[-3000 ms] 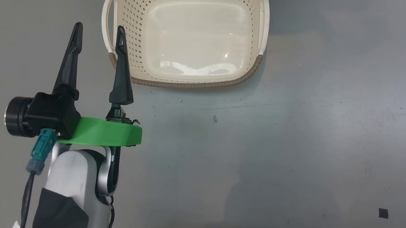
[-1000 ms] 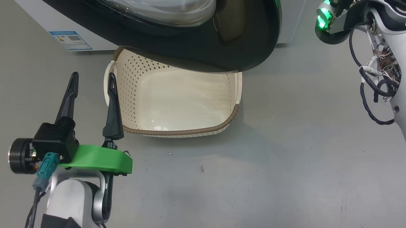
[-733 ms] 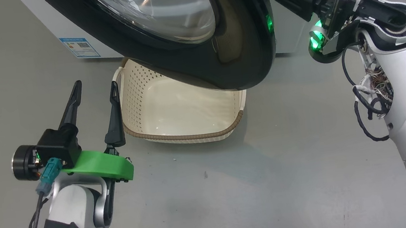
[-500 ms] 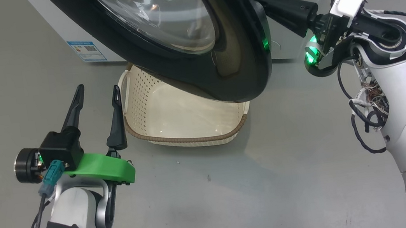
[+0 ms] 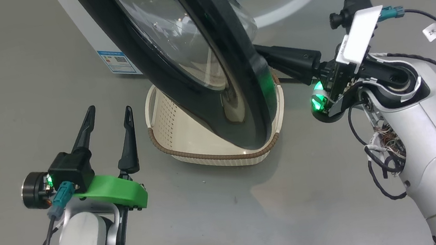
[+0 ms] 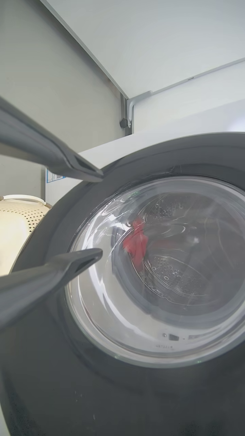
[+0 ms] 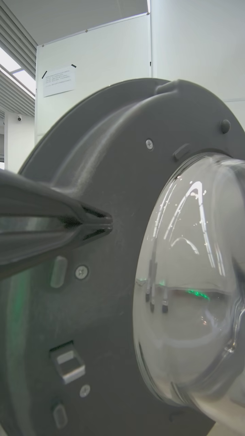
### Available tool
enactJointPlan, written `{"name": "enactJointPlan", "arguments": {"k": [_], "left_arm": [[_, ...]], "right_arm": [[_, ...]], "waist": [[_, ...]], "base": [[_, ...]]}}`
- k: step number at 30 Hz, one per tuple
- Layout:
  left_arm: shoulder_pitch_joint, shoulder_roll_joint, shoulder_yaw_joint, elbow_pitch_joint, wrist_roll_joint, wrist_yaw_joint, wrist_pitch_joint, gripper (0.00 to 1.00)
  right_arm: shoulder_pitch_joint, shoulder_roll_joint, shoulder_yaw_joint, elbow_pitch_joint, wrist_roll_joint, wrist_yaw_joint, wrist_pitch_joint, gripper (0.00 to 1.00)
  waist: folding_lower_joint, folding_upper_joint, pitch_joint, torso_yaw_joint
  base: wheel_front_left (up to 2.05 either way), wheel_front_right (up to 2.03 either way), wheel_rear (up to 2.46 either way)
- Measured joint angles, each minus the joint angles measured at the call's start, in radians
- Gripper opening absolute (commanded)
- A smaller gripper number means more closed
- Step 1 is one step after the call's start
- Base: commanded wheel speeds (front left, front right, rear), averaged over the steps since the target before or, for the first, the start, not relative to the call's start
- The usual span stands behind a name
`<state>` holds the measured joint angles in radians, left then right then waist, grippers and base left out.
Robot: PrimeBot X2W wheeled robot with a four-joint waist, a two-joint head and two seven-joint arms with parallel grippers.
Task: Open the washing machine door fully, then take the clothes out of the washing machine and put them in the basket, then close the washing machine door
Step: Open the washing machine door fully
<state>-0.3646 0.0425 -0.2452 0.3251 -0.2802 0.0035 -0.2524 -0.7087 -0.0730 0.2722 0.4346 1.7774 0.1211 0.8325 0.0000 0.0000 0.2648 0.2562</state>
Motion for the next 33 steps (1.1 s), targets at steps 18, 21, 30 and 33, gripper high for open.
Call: {"name": "enactJointPlan", "arguments": {"k": [18, 21, 30, 33], "left_arm": [[0.031, -0.002, -0.012, 0.033, -0.002, 0.0, 0.0, 1.0], [0.036, -0.002, -0.014, 0.036, -0.002, 0.001, 0.0, 1.0], [0.041, -0.004, -0.019, 0.046, -0.01, 0.002, 0.0, 1.0], [0.046, -0.004, -0.016, 0.045, -0.01, 0.009, 0.0, 1.0]], "right_arm": [[0.103, 0.002, 0.13, -0.071, 0.071, 0.0, -0.011, 0.0], [0.107, 0.002, 0.144, -0.077, 0.08, 0.0, -0.022, 0.0], [0.125, 0.001, 0.202, -0.096, 0.101, 0.0, -0.05, 0.0], [0.125, 0.004, 0.229, -0.105, 0.118, 0.0, -0.055, 0.0]], "waist": [[0.0, 0.0, -0.047, 0.069], [0.0, 0.0, -0.053, 0.083], [0.0, 0.0, -0.071, 0.12], [0.0, 0.0, -0.074, 0.126]], "base": [[0.0, 0.0, 0.0], [0.0, 0.0, 0.0], [0.0, 0.0, 0.0], [0.0, 0.0, 0.0]]}}
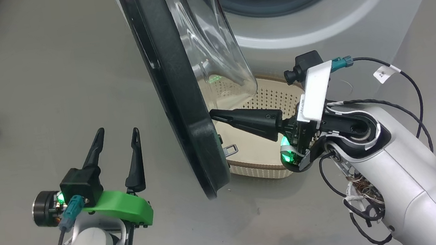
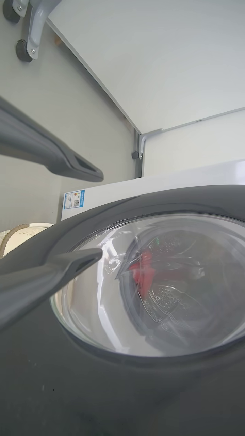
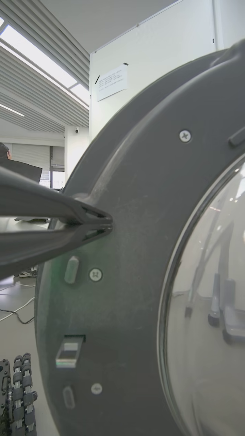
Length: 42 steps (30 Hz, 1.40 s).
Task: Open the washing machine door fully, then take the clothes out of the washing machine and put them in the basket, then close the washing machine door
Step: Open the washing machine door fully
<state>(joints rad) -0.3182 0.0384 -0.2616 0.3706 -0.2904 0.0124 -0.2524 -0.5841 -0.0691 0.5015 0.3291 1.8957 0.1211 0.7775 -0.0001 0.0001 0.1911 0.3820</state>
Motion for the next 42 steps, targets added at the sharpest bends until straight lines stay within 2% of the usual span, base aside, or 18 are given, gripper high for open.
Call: {"name": "enactJointPlan", "arguments": {"k": [11, 19, 21, 23, 24, 32, 42], "left_arm": [[0.006, 0.0, 0.008, -0.006, -0.008, 0.003, 0.0, 1.0], [0.009, -0.001, 0.018, -0.013, -0.009, 0.01, 0.0, 1.0], [0.009, -0.001, 0.021, -0.013, -0.012, 0.01, 0.0, 1.0], [0.009, -0.001, 0.023, -0.013, -0.017, 0.01, 0.0, 1.0], [0.01, -0.001, 0.024, -0.014, -0.02, 0.01, 0.0, 1.0], [0.011, -0.002, 0.029, -0.013, -0.027, 0.015, 0.0, 1.0], [0.011, -0.002, 0.031, -0.013, -0.027, 0.018, 0.0, 1.0]], "right_arm": [[0.005, 0.0, 0.014, -0.003, 0.007, 0.0, -0.05, 0.0], [0.061, 0.004, -0.08, -0.012, 0.029, 0.0, -0.136, 0.0], [0.074, 0.004, -0.111, -0.019, 0.028, 0.0, -0.163, 0.38], [0.081, 0.005, -0.126, -0.024, 0.028, 0.0, -0.176, 0.96], [0.088, 0.005, -0.143, -0.025, 0.028, 0.0, -0.19, 1.0], [0.149, -0.012, -0.249, -0.032, -0.069, 0.0, -0.328, 1.0], [0.19, -0.113, -0.265, -0.047, -0.432, 0.0, -0.596, 1.0]], "waist": [[0.0, 0.0, 0.002, 0.005], [0.0, 0.0, 0.006, -0.008], [0.0, 0.0, 0.007, -0.012], [0.0, 0.0, 0.007, -0.014], [0.0, 0.0, 0.008, -0.016], [0.0, 0.0, 0.008, -0.031], [0.0, 0.0, 0.004, -0.039]], "base": [[0.0, 0.0, 0.0], [0.0, 0.0, 0.0], [0.0, 0.0, 0.0], [0.0, 0.0, 0.0], [0.0, 0.0, 0.0], [0.0, 0.0, 0.0], [0.0, 0.0, 0.0]]}}
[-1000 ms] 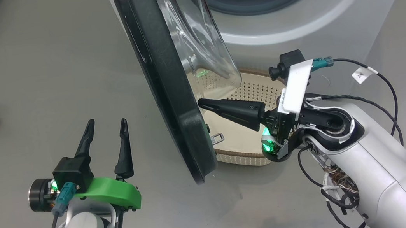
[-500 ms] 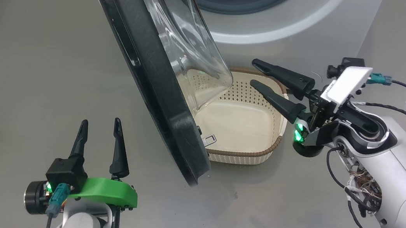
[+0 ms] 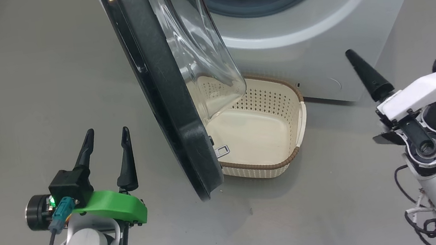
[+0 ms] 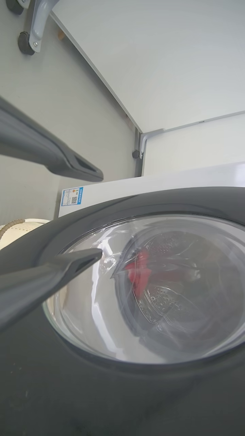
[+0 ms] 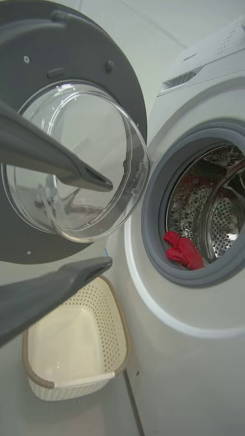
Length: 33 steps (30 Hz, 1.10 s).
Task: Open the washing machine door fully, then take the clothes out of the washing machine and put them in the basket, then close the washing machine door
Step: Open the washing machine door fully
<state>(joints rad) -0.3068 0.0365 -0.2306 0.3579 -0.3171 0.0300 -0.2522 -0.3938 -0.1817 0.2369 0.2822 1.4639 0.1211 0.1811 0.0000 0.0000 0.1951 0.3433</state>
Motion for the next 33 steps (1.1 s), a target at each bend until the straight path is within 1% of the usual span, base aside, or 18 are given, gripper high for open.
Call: {"name": "enactJointPlan", "arguments": {"k": [3, 4, 10, 14, 16, 20, 23, 27, 29, 33], "left_arm": [[0.0, 0.0, 0.0, 0.001, 0.0, 0.0, 0.0, 1.0], [0.0, 0.0, 0.001, 0.002, 0.0, 0.0, 0.0, 1.0], [0.001, -0.001, 0.001, 0.005, 0.0, 0.0, 0.0, 1.0], [0.001, 0.0, 0.005, 0.005, 0.0, 0.001, 0.0, 1.0], [0.001, 0.0, 0.006, 0.005, 0.0, 0.001, 0.0, 1.0], [0.001, 0.0, 0.009, 0.005, 0.0, 0.002, 0.0, 1.0], [0.002, 0.0, 0.008, 0.006, 0.001, 0.005, 0.0, 1.0], [0.004, 0.0, 0.009, 0.005, 0.001, 0.009, 0.0, 1.0], [0.004, 0.0, 0.009, 0.004, 0.001, 0.009, 0.0, 1.0], [0.004, 0.0, 0.009, 0.004, 0.001, 0.009, 0.0, 1.0]], "right_arm": [[0.0, -0.056, 0.026, -0.018, -0.161, 0.0, -0.099, 1.0], [0.0, -0.086, 0.053, -0.026, -0.262, 0.0, -0.16, 1.0], [-0.001, -0.141, 0.133, -0.045, -0.539, 0.001, -0.356, 1.0], [-0.001, -0.172, 0.138, -0.02, -0.699, -0.002, -0.486, 1.0], [-0.001, -0.176, 0.146, -0.012, -0.762, -0.032, -0.482, 1.0], [0.001, -0.171, 0.151, 0.011, -0.844, -0.091, -0.456, 1.0], [0.021, -0.155, 0.156, 0.026, -0.87, -0.117, -0.449, 1.0], [0.039, -0.119, 0.127, 0.015, -0.92, -0.15, -0.441, 1.0], [0.04, -0.111, 0.121, 0.006, -0.947, -0.16, -0.441, 1.0], [0.057, -0.089, 0.121, -0.001, -0.989, -0.167, -0.441, 1.0]], "waist": [[0.0, 0.0, -0.002, -0.001], [0.0, 0.0, -0.006, -0.001], [0.0, 0.0, -0.013, -0.003], [0.0, 0.0, -0.016, -0.004], [0.0, 0.0, -0.017, -0.005], [0.0, 0.0, -0.019, -0.007], [0.0, 0.0, -0.02, -0.008], [0.0, 0.0, -0.019, -0.009], [0.0, 0.0, -0.017, -0.009], [0.0, 0.0, -0.013, -0.01]], "base": [[0.0, 0.0, 0.0], [0.0, 0.0, 0.0], [0.0, 0.0, 0.0], [0.0, 0.0, 0.0], [0.0, 0.0, 0.0], [0.0, 0.0, 0.0], [0.0, 0.0, 0.0], [0.0, 0.0, 0.0], [0.0, 0.0, 0.0], [0.0, 0.0, 0.0]]}}
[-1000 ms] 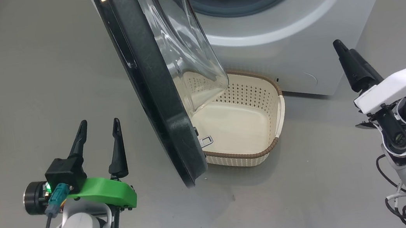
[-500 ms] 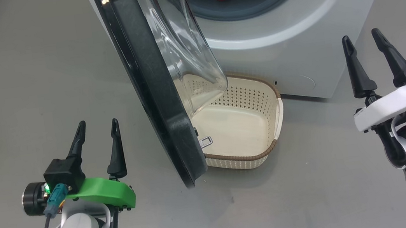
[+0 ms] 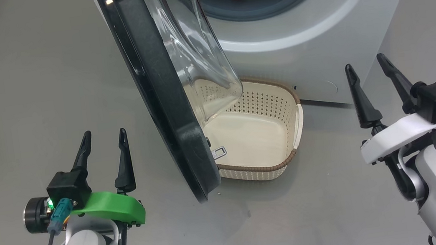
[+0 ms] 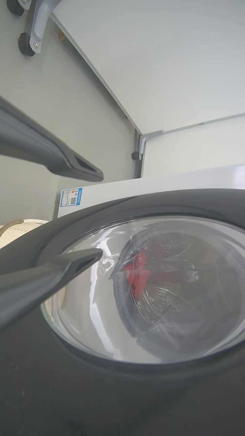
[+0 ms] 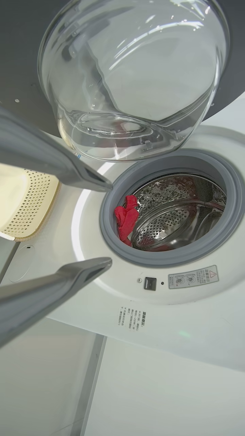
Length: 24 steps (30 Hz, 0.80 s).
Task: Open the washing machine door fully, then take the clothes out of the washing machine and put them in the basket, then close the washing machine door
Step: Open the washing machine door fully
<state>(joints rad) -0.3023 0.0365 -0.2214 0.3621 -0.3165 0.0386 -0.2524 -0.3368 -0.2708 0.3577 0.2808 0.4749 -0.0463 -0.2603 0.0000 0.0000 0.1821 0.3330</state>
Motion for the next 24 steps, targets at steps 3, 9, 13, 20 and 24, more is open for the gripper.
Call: {"name": "enactJointPlan", "arguments": {"k": [3, 9, 13, 20, 24], "left_arm": [[0.0, 0.0, 0.0, 0.0, 0.0, 0.0, 0.0, 1.0], [0.001, 0.0, 0.0, 0.0, -0.001, 0.0, 0.0, 1.0], [0.001, 0.0, -0.001, 0.0, -0.002, 0.0, 0.0, 1.0], [0.009, 0.0, -0.002, 0.001, -0.003, 0.0, 0.0, 1.0], [0.015, 0.0, -0.004, 0.004, -0.008, 0.0, 0.0, 1.0]], "right_arm": [[0.018, 0.023, 0.002, 0.0, -0.015, 0.0, 0.0, 1.0], [0.039, 0.056, -0.01, 0.0, -0.049, -0.009, 0.0, 1.0], [0.054, 0.072, -0.022, 0.006, -0.059, -0.011, 0.0, 1.0], [0.062, 0.087, -0.061, 0.009, -0.085, -0.018, 0.0, 1.0], [0.067, 0.097, -0.081, 0.012, -0.093, -0.018, 0.0, 1.0]], "waist": [[0.0, 0.0, 0.002, 0.0], [0.0, 0.0, 0.003, 0.0], [0.0, 0.0, 0.004, 0.001], [0.0, 0.0, 0.004, 0.001], [0.0, 0.0, 0.001, 0.001]], "base": [[0.0, 0.0, 0.0], [0.0, 0.0, 0.0], [0.0, 0.0, 0.0], [0.0, 0.0, 0.0], [0.0, 0.0, 0.0]]}}
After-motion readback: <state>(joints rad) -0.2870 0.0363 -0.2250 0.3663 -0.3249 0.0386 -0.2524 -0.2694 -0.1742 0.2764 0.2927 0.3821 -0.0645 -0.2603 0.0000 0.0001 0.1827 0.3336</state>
